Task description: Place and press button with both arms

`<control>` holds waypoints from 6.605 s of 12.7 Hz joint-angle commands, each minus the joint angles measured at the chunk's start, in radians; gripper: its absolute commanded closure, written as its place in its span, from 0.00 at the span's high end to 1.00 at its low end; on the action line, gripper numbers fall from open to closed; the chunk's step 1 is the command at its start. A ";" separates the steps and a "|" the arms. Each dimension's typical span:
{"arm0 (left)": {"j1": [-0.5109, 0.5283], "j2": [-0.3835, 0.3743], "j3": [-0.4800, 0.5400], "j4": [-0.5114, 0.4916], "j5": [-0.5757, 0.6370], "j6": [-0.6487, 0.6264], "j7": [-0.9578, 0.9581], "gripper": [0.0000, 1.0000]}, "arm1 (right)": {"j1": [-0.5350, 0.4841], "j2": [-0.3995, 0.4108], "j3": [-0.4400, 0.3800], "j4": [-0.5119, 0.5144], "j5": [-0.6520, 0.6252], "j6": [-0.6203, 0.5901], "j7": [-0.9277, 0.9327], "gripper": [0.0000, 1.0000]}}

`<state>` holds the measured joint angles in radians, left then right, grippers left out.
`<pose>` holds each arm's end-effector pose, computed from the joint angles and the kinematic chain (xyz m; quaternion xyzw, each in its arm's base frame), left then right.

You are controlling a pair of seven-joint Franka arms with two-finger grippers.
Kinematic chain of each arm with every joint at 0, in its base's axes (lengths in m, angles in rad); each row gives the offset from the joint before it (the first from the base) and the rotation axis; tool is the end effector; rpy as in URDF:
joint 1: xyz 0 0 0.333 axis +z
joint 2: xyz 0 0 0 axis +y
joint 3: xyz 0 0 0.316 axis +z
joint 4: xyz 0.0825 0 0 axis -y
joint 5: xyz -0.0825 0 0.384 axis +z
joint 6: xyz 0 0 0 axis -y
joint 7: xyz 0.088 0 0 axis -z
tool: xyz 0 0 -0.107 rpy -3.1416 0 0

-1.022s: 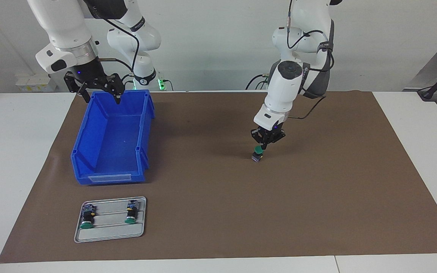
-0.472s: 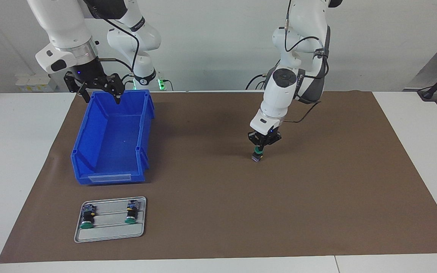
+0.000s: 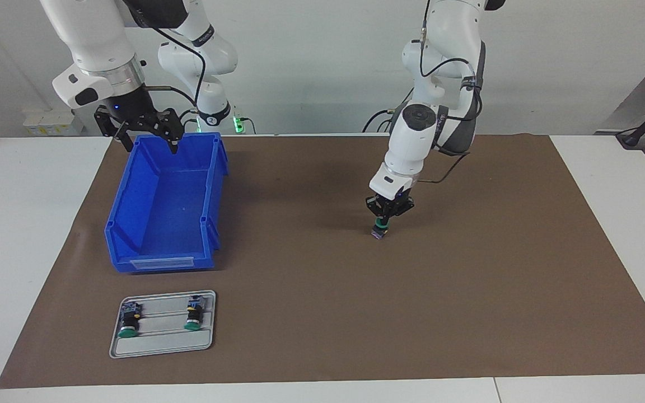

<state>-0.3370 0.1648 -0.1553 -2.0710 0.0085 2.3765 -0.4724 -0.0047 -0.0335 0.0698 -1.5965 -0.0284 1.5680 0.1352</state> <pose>0.5195 -0.2762 0.3667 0.9974 -0.0108 0.0588 0.0414 0.5428 0.0330 0.6305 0.9993 -0.0351 0.0040 0.0150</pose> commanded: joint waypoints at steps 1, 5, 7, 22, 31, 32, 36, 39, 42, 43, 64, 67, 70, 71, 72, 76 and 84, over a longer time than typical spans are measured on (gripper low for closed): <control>-0.013 0.016 0.017 0.024 0.011 -0.023 -0.017 0.00 | -0.009 -0.014 0.008 -0.013 -0.002 -0.005 0.012 1.00; 0.013 0.001 0.020 0.257 0.011 -0.342 -0.005 0.00 | -0.009 -0.014 0.007 -0.013 -0.002 -0.005 0.012 1.00; 0.045 0.001 0.022 0.378 0.013 -0.492 0.006 0.00 | -0.009 -0.014 0.008 -0.013 -0.002 -0.005 0.012 1.00; 0.280 -0.114 0.030 0.548 -0.015 -0.829 0.337 1.00 | 0.006 -0.056 0.022 -0.003 0.018 -0.031 0.070 0.99; 0.279 -0.151 0.039 0.503 -0.024 -0.836 0.399 1.00 | 0.276 0.044 0.030 -0.016 -0.004 0.129 0.545 0.98; 0.280 -0.166 0.037 0.482 -0.024 -0.841 0.397 1.00 | 0.314 0.069 0.030 -0.007 -0.016 0.141 0.608 0.98; 0.294 -0.171 0.039 0.470 -0.024 -0.838 0.397 1.00 | 0.455 0.209 0.030 0.077 -0.050 0.179 0.821 0.98; 0.296 -0.171 0.039 0.470 -0.024 -0.838 0.396 1.00 | 0.538 0.369 0.028 0.214 -0.077 0.182 0.989 0.98; 0.296 -0.171 0.039 0.470 -0.024 -0.838 0.397 1.00 | 0.610 0.477 0.028 0.266 -0.103 0.231 1.101 0.98; 0.296 -0.171 0.039 0.470 -0.024 -0.838 0.397 1.00 | 0.633 0.497 0.028 0.265 -0.113 0.254 1.129 0.98; 0.297 -0.171 0.039 0.470 -0.024 -0.838 0.397 1.00 | 0.715 0.735 0.028 0.262 -0.169 0.679 1.258 0.81; 0.296 -0.171 0.039 0.470 -0.024 -0.838 0.397 1.00 | 0.715 0.733 0.028 0.260 -0.174 0.678 1.258 0.73; 0.296 -0.171 0.039 0.470 -0.024 -0.838 0.397 1.00 | 0.727 0.733 0.028 0.260 -0.171 0.679 1.258 0.71; 0.296 -0.171 0.039 0.470 -0.024 -0.838 0.397 1.00 | 0.730 0.733 0.028 0.259 -0.168 0.678 1.259 0.71; 0.296 -0.171 0.039 0.470 -0.024 -0.838 0.396 1.00 | 0.730 0.731 0.028 0.259 -0.169 0.678 1.267 0.70; 0.296 -0.171 0.039 0.470 -0.024 -0.838 0.397 1.00 | 0.726 0.733 0.028 0.260 -0.169 0.691 1.268 0.55; 0.296 -0.171 0.039 0.470 -0.024 -0.838 0.397 1.00 | 0.724 0.731 0.028 0.260 -0.176 0.684 1.267 0.01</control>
<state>-0.0559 0.0275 -0.1137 -1.5653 -0.0034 1.5360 -0.0949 0.7263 0.6957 0.0935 -1.3365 -0.1835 2.2463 1.3749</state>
